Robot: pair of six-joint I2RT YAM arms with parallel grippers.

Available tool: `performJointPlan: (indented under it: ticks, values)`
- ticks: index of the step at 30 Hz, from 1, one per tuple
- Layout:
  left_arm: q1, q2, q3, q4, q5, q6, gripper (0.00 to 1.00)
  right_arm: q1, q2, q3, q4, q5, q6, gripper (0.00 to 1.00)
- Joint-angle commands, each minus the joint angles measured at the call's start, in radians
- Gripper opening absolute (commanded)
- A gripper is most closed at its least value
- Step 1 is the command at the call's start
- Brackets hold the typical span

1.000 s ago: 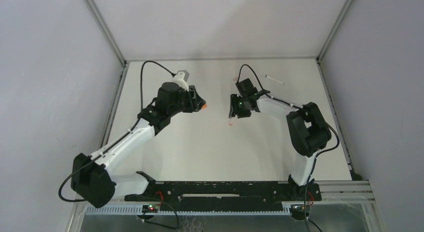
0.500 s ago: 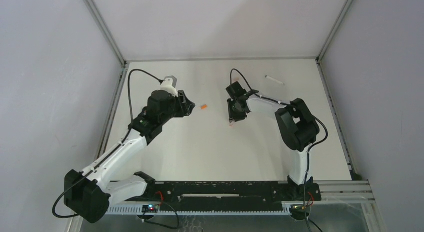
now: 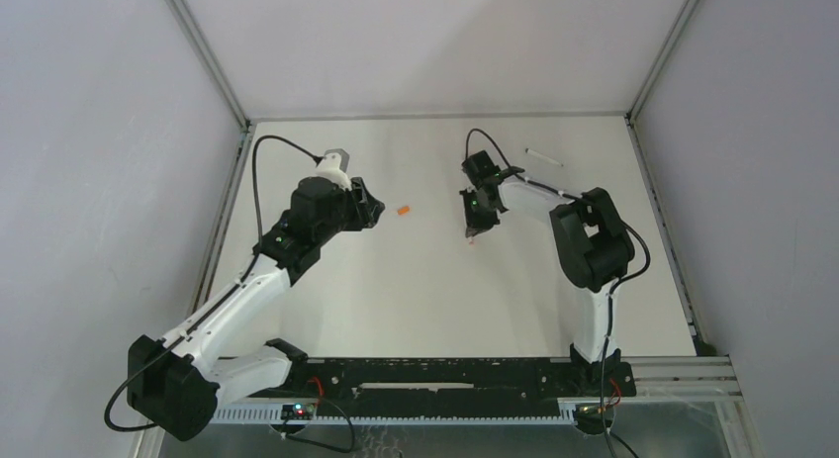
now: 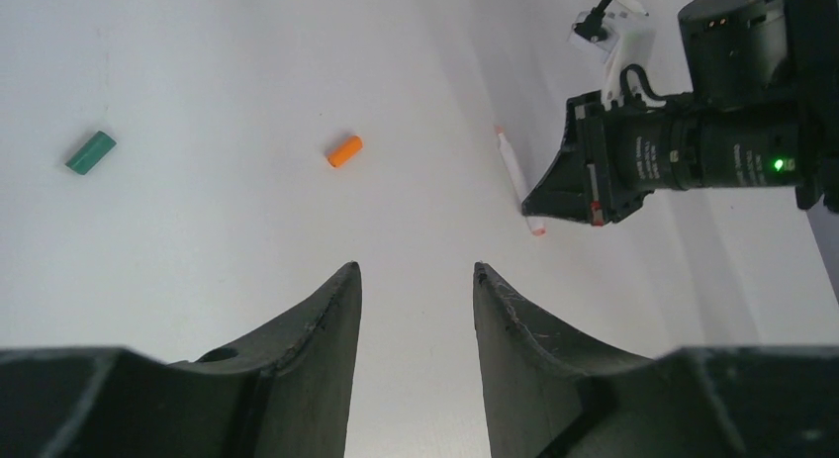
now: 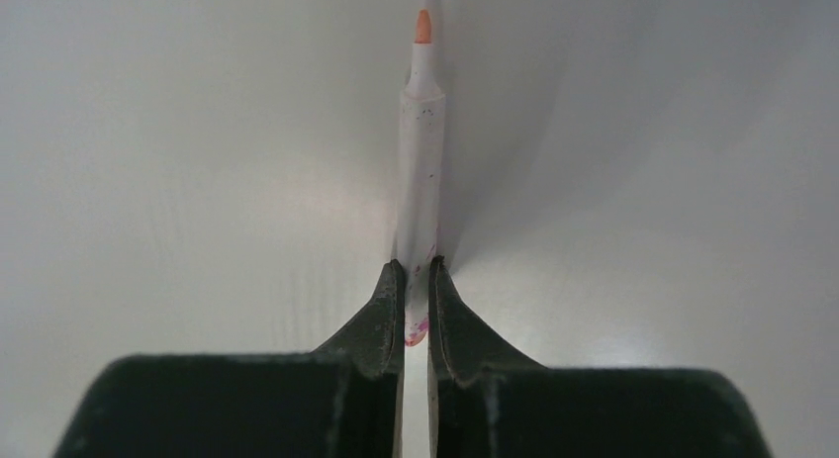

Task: Insert the pens into the pen caps
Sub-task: Pick up the pen from the center of the board.

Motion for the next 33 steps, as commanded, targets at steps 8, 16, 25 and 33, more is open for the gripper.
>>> performJointPlan:
  ticks: [8,16,25,33]
  values:
    - [0.015,-0.030,-0.001,0.018,0.012,0.034,0.50,-0.186,0.068,0.180,-0.162,0.001,-0.323,0.06]
    - [0.017,-0.014,0.015,0.008,0.038,0.038,0.51,-0.220,0.187,0.382,-0.155,0.060,-0.495,0.07]
    - [0.018,0.016,0.050,-0.022,0.046,0.045,0.51,-0.265,0.395,0.737,-0.252,-0.063,-0.595,0.11]
    - [0.018,0.047,0.084,-0.041,0.049,0.049,0.52,-0.273,0.512,0.908,-0.255,-0.057,-0.598,0.16]
